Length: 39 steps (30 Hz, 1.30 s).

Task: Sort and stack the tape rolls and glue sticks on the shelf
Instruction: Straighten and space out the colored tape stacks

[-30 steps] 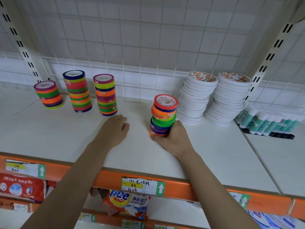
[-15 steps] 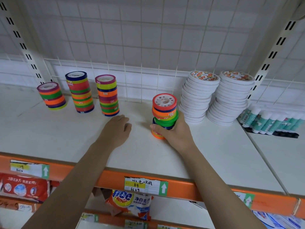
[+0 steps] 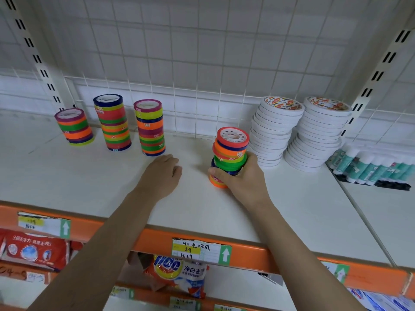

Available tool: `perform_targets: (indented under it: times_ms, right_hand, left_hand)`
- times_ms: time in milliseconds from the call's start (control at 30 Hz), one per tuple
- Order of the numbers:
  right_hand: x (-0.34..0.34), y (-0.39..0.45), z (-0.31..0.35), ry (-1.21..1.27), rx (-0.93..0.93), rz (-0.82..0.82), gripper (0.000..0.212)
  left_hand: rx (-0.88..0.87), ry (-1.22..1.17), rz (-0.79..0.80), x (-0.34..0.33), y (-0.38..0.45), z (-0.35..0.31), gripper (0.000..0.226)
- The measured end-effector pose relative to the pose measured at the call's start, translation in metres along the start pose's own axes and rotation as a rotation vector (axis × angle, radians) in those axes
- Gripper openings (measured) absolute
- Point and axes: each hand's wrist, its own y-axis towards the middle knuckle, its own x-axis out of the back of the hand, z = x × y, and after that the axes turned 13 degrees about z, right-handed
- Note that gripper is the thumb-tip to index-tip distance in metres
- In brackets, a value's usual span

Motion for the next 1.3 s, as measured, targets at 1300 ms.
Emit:
perform_targets:
  times_ms: [1300]
  right_hand:
    - [-0.009, 0.004, 0.003, -0.017, 0.075, -0.021, 0.047]
  left_hand:
    - [-0.003, -0.002, 0.000, -0.002, 0.003, 0.004, 0.043]
